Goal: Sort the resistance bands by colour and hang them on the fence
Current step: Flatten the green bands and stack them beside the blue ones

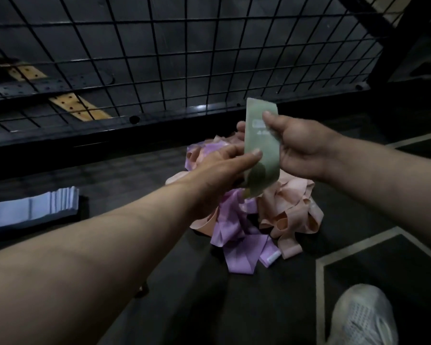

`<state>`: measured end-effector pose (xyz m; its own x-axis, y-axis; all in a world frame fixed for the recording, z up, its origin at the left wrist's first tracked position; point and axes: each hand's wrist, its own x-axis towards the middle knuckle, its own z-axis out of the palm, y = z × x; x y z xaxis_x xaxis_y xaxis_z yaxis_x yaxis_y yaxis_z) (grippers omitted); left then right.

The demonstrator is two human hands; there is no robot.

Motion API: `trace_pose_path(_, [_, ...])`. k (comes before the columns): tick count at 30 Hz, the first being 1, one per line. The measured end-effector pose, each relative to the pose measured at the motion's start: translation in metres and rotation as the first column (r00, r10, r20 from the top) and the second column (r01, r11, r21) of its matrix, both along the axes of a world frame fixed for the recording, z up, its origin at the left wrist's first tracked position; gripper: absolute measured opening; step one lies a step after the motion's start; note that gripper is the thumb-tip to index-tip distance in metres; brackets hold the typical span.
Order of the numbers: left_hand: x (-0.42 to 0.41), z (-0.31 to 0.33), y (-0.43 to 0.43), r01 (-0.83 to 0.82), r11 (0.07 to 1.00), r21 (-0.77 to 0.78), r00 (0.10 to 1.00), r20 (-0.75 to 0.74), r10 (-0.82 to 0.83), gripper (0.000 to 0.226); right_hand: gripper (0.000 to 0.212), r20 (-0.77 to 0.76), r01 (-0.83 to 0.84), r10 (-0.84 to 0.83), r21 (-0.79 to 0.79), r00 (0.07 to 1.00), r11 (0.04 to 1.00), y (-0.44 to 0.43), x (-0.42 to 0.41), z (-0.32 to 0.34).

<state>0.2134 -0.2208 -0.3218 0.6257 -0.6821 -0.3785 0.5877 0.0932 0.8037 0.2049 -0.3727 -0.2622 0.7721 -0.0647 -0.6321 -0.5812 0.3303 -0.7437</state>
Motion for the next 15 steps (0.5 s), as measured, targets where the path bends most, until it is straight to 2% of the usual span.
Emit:
trace_pose_path(3, [-0.005,-0.003,0.002,0.071,0.996,0.054,0.996,0.053,-0.074,0.036,0.047,0.059,0.066,-0.066,0.008,0.996,0.998,0.006,0.015,0.013])
trace_pose_path(8, [-0.013,-0.016,0.013,0.149,0.985,0.083,0.988,0.026,-0.151,0.036,0.038,0.164,0.290,-0.300,0.081,0.940,0.953,-0.004,0.042,0.033])
trace_pose_path(11, [-0.014,-0.019,0.023,0.186,0.980,0.074,0.982,-0.046,-0.183,0.033,0.032,0.112,0.328,-0.333,0.060,0.936,0.943,-0.016,0.044,0.030])
trace_pose_path(15, [-0.011,-0.025,0.044,0.222,0.965,0.143,0.972,-0.107,-0.208,0.021,0.028,0.004,0.326,-0.327,0.035,0.945,0.945,-0.025,0.037,0.014])
